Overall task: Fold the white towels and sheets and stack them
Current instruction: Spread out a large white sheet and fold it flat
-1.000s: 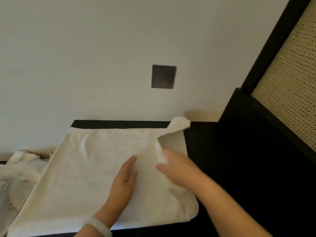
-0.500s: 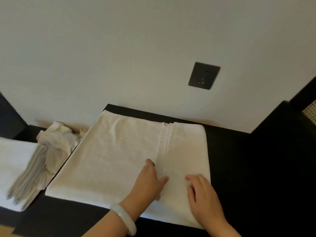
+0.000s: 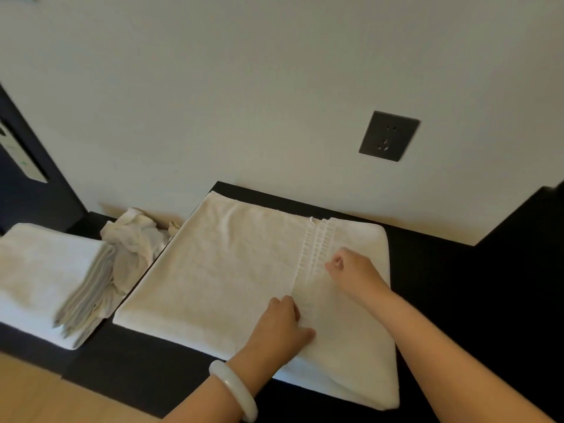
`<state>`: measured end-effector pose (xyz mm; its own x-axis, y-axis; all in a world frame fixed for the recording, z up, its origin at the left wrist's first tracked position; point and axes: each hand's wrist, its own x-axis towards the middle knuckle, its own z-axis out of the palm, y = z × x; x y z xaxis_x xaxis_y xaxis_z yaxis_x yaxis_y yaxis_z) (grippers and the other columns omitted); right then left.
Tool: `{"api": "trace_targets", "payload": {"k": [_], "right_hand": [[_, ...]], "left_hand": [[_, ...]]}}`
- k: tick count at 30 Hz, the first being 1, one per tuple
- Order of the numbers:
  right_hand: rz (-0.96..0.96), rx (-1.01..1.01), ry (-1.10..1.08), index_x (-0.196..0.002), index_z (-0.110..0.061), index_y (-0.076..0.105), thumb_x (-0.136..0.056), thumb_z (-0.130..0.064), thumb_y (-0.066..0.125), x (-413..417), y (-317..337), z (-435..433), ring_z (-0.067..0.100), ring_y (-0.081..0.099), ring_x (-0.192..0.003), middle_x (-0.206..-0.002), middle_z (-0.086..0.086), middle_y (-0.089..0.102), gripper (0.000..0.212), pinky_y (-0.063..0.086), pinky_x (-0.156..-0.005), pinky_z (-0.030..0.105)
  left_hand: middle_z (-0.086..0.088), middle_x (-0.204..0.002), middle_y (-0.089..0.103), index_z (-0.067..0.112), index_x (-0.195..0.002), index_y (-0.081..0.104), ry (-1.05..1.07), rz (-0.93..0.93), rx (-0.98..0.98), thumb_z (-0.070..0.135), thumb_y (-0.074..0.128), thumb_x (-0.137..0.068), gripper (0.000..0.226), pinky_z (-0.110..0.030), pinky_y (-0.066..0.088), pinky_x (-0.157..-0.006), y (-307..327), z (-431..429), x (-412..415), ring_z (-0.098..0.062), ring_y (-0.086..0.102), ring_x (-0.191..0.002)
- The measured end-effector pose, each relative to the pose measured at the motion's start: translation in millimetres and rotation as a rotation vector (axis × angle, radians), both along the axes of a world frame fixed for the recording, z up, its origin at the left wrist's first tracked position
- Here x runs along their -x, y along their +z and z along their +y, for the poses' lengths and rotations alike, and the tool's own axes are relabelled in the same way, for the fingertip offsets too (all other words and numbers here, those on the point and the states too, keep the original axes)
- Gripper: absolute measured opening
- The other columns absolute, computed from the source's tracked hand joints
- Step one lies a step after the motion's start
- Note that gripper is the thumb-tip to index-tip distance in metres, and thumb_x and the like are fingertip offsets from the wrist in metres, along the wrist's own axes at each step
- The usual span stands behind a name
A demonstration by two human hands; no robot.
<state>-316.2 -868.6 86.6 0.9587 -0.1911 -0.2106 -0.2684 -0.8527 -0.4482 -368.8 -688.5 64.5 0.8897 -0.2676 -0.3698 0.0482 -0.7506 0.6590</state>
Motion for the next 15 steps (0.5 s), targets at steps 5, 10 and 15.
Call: {"api": "trace_targets", "payload": {"k": [5, 10, 15], "right_hand": [[0.159, 0.254, -0.123, -0.138, -0.007, 0.033, -0.090, -0.064, 0.051, -55, -10, 30, 0.031, 0.057, -0.115, -0.129, 0.012, 0.054, 0.077, 0.042, -0.077, 0.036], [0.070, 0.248, -0.215, -0.128, -0.006, 0.039, -0.094, -0.025, 0.055, -61, -13, 32, 0.024, 0.056, -0.082, -0.112, 0.009, 0.062, 0.042, 0.041, -0.066, 0.032], [-0.160, 0.055, -0.180, -0.122, -0.005, 0.044, -0.095, -0.020, 0.052, -58, -8, 35, 0.022, 0.058, -0.072, -0.088, 0.006, 0.057, 0.032, 0.045, -0.056, 0.032]], "left_hand": [[-0.013, -0.136, 0.034, 0.011, -0.114, 0.059, -0.045, 0.046, -0.210, 0.057, 0.065, -0.083, 0.055, -0.034, 0.046, -0.095, 6, -13, -5, -0.028, 0.055, -0.109], [-0.009, -0.119, 0.038, 0.013, -0.084, 0.059, -0.051, 0.054, -0.162, 0.044, 0.066, -0.084, 0.032, -0.034, 0.046, -0.092, 10, -16, -5, -0.029, 0.050, -0.104], [0.001, -0.087, 0.036, 0.015, -0.065, 0.035, 0.075, 0.010, 0.020, 0.029, 0.061, -0.087, 0.036, -0.019, 0.032, -0.054, 3, 3, 0, -0.014, 0.040, -0.067]]}}
